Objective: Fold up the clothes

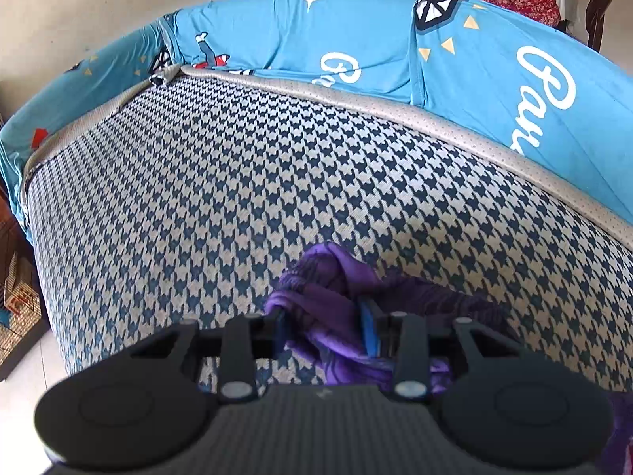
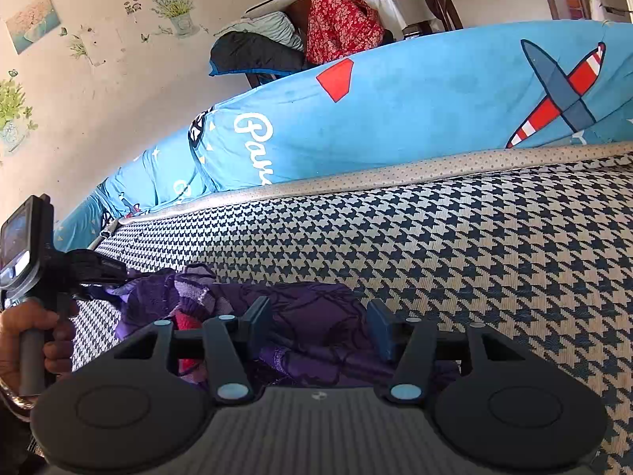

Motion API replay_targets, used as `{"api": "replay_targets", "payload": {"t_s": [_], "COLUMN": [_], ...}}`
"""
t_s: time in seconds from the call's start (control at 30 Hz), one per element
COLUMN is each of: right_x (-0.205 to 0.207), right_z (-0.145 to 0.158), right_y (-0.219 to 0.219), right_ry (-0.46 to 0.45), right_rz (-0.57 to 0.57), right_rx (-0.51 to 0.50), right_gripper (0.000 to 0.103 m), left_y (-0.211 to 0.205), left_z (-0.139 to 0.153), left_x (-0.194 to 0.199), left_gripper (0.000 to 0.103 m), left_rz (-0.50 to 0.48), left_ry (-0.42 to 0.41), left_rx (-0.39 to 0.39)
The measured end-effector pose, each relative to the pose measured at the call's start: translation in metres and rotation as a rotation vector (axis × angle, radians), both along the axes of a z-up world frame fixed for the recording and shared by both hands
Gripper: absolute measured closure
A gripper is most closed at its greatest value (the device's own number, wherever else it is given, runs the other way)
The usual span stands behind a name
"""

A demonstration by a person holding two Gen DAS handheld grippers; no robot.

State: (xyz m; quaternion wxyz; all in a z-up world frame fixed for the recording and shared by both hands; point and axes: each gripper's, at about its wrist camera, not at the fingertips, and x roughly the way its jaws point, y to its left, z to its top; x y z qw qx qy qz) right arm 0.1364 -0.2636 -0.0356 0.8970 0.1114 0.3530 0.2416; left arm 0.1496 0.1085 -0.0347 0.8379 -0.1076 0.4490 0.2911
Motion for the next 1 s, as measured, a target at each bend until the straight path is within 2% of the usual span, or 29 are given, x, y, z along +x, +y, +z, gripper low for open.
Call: {"api": "replay_targets", "payload": {"t_s": [0.17, 0.23, 0.33, 0.37, 0.4, 0.43, 0.47, 0.5, 0.53, 0.67, 0.73, 0.87, 1.0], "right_x": [0.017, 0.022, 0.024, 0.024, 0.022, 0.021, 0.019, 0.018, 0.017, 0.011, 0.009, 0.0, -0.023], "right_z": [-0.015, -0.023, -0.033, -0.035, -0.037, -0.038, -0.038, -0.038, -0.035, -0.014, 0.001, 0.026, 0.041], "right_y": [0.01, 0.016, 0.026, 0.03, 0.033, 0.036, 0.038, 0.041, 0.041, 0.033, 0.022, 0.009, 0.02], "right_ry": [0.081, 0.115, 0.131, 0.129, 0.122, 0.113, 0.099, 0.083, 0.058, -0.057, -0.101, -0.131, -0.165], "right_rz": [-0.068, -0.064, -0.042, -0.038, -0.033, -0.024, -0.017, -0.011, -0.017, -0.065, -0.092, -0.041, 0.091], "right_rx": [-0.003, -0.004, -0.03, -0.045, -0.059, -0.073, -0.085, -0.095, -0.093, -0.042, 0.023, 0.162, 0.167], "right_gripper": [0.035, 0.035, 0.036, 0.045, 0.063, 0.073, 0.088, 0.094, 0.097, 0.099, 0.099, 0.099, 0.099], "left_y": [0.021, 0.027, 0.037, 0.037, 0.038, 0.039, 0.039, 0.038, 0.038, 0.036, 0.035, 0.029, 0.01], "left_z": [0.0, 0.003, 0.014, 0.018, 0.022, 0.027, 0.034, 0.041, 0.048, 0.079, 0.082, 0.074, 0.068], "left_x": [-0.01, -0.016, -0.024, -0.028, -0.032, -0.036, -0.041, -0.046, -0.051, -0.066, -0.066, -0.059, -0.052], "left_gripper": [0.066, 0.064, 0.049, 0.042, 0.037, 0.034, 0.022, 0.006, 0.002, 0.0, 0.0, 0.0, 0.0], "left_rz": [0.013, 0.025, 0.014, 0.013, 0.011, 0.009, 0.022, 0.035, 0.048, 0.094, 0.091, 0.037, -0.041], "left_ry": [-0.004, -0.024, -0.087, -0.105, -0.123, -0.14, -0.168, -0.196, -0.224, -0.342, -0.344, -0.311, -0.283], "left_rx": [-0.12, -0.176, -0.265, -0.284, -0.303, -0.322, -0.299, -0.274, -0.249, -0.074, -0.055, -0.117, -0.123]}}
